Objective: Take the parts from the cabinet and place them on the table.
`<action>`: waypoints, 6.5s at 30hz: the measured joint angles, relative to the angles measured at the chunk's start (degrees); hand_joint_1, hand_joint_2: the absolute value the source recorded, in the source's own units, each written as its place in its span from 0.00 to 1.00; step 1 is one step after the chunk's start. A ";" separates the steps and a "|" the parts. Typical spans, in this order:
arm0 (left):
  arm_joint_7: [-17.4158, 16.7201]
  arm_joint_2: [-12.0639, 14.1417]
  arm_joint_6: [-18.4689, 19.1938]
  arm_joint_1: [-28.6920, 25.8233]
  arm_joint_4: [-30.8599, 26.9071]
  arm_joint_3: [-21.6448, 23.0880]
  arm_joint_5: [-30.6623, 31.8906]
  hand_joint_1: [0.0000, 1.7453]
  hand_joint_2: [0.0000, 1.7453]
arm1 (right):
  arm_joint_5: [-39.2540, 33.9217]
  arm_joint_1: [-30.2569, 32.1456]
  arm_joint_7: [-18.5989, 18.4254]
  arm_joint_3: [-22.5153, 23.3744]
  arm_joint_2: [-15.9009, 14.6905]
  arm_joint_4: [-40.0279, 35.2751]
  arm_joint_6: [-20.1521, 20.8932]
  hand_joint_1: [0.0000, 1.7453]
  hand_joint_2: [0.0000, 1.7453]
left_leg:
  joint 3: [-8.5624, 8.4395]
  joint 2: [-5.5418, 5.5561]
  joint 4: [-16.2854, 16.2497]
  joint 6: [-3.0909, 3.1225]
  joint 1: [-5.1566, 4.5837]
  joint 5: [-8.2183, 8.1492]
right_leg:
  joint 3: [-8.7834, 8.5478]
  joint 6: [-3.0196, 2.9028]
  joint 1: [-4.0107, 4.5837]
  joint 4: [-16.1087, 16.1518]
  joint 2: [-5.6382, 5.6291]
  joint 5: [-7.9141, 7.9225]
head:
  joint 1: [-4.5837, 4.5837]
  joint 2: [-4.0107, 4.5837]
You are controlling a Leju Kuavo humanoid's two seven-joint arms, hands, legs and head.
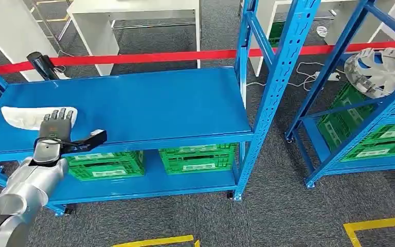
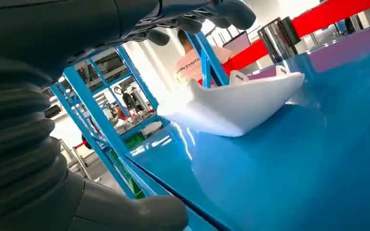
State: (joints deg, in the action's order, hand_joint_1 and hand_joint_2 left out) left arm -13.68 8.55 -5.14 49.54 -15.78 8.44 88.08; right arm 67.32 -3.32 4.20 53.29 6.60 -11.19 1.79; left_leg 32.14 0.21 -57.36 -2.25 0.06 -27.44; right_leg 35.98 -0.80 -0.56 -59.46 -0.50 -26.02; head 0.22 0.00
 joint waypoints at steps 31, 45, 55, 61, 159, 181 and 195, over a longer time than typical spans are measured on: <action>-7.91 0.94 -2.93 -0.74 0.17 -0.07 0.04 0.00 1.00 | 0.52 0.04 0.11 0.44 0.02 0.00 -0.15 0.00 0.00 | 0.02 0.01 0.00 0.01 0.00 -0.01 | 0.00 0.01 -0.01 0.00 0.02 -0.01 | 0.00 0.00; -7.91 1.07 -2.93 -0.76 0.17 -0.07 0.04 0.00 1.00 | 0.52 0.04 0.11 0.44 0.04 0.00 -0.15 0.00 0.00 | 0.02 0.01 0.00 0.01 0.00 -0.01 | 0.00 0.01 -0.01 0.00 0.02 -0.01 | 0.00 0.00; -8.44 1.01 -3.67 -0.81 0.17 -0.13 0.00 0.00 1.00 | 0.52 0.04 0.26 0.48 0.04 0.00 -0.15 0.00 0.00 | 0.01 0.00 0.00 0.01 0.00 -0.01 | 0.00 0.01 -0.01 0.00 0.02 -0.01 | 0.00 0.00; -5.89 1.01 -7.45 -0.76 0.15 -3.17 -1.94 0.00 0.00 | 0.94 0.10 0.48 0.72 0.04 0.00 -0.13 0.00 0.00 | 0.00 0.00 -0.03 0.01 0.00 -0.01 | 0.01 0.02 0.00 0.01 0.01 -0.01 | 0.00 0.00; 11.85 8.06 -2.69 -3.53 0.13 -2.45 0.04 1.00 1.00 | 2.75 -0.23 0.59 2.29 -0.02 0.13 0.96 0.00 0.00 | 3.24 0.19 -1.31 0.20 0.31 2.00 | -3.86 0.85 -0.08 0.54 -0.33 -3.36 | 0.22 0.00; 14.06 6.97 -7.46 -3.40 0.09 -2.43 -0.94 1.00 1.00 | 2.71 -0.21 0.70 2.78 -0.02 0.13 0.87 0.00 0.00 | 3.23 0.19 -1.31 0.20 0.31 2.00 | -3.85 0.85 -0.08 0.54 -0.33 -3.35 | 0.22 0.00; 20.59 2.43 -14.32 0.23 -1.79 -5.70 -6.25 1.00 1.00 | 3.02 -0.31 1.12 3.41 0.07 0.13 0.87 0.00 0.00 | 3.23 0.27 -1.33 0.21 0.31 2.01 | -3.90 0.85 -0.08 0.54 -0.27 -3.35 | 0.22 0.00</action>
State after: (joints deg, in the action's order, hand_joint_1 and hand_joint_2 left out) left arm 6.91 10.98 -19.45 49.77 -17.57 2.73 81.83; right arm 70.34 -3.63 5.31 56.70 6.67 -11.06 2.67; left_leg 35.37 0.48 -58.69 -2.04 0.37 -25.43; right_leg 32.07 0.05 -0.64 -58.92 -0.77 -29.37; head 0.44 0.00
